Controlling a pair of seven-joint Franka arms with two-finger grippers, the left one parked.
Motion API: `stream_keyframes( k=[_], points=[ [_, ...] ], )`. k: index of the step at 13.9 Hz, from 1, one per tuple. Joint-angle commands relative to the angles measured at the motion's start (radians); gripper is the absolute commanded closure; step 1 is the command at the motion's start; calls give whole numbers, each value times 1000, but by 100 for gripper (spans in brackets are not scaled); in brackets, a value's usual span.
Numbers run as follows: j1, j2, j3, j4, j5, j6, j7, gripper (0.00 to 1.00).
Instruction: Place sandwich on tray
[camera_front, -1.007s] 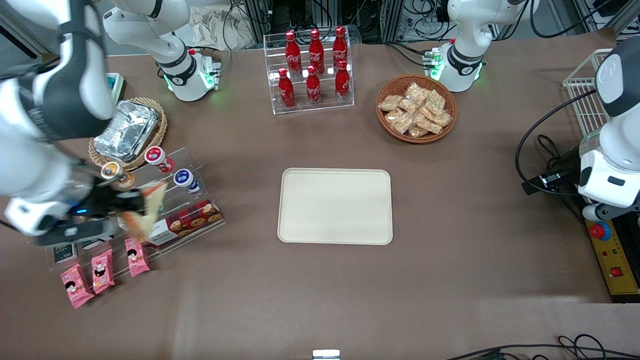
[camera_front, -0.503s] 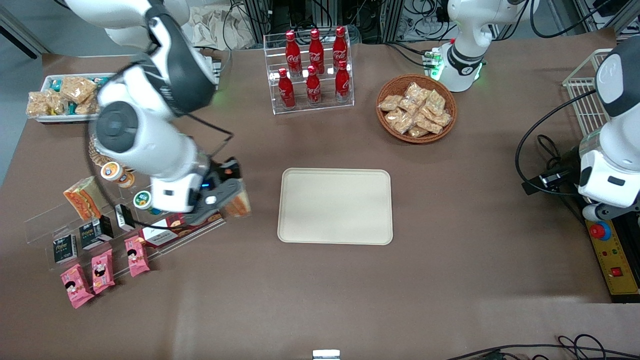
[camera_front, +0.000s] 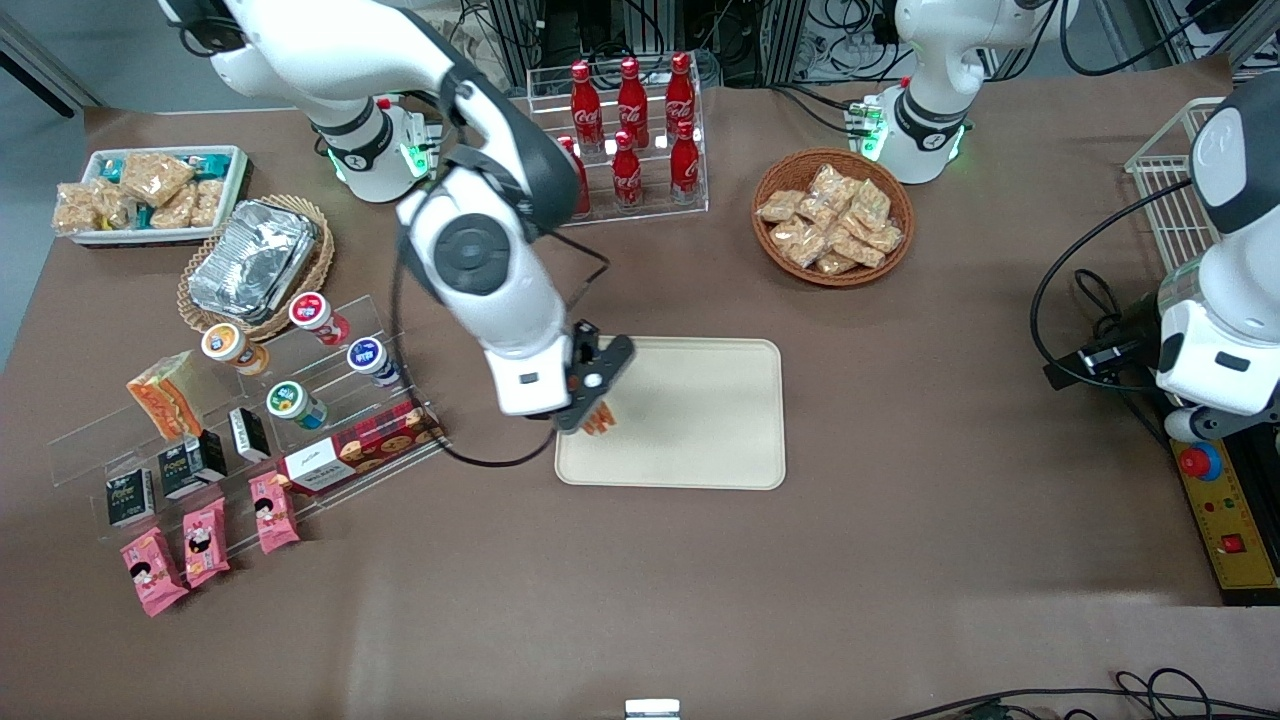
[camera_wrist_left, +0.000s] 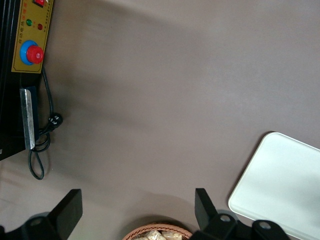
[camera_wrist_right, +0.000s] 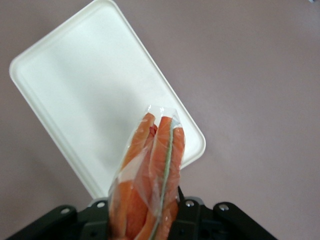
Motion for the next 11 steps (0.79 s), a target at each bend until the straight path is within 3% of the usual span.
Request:
stream_keyframes(
  k=[1,3,8,11],
  points=[
    [33,71,-1,17,-72,76,-71,62],
    [56,113,-3,17,-72,128,-205,62],
    [76,194,-4,17,-83,229,-337,62],
    [90,257,-4,17,-169,330,-340,62]
  ],
)
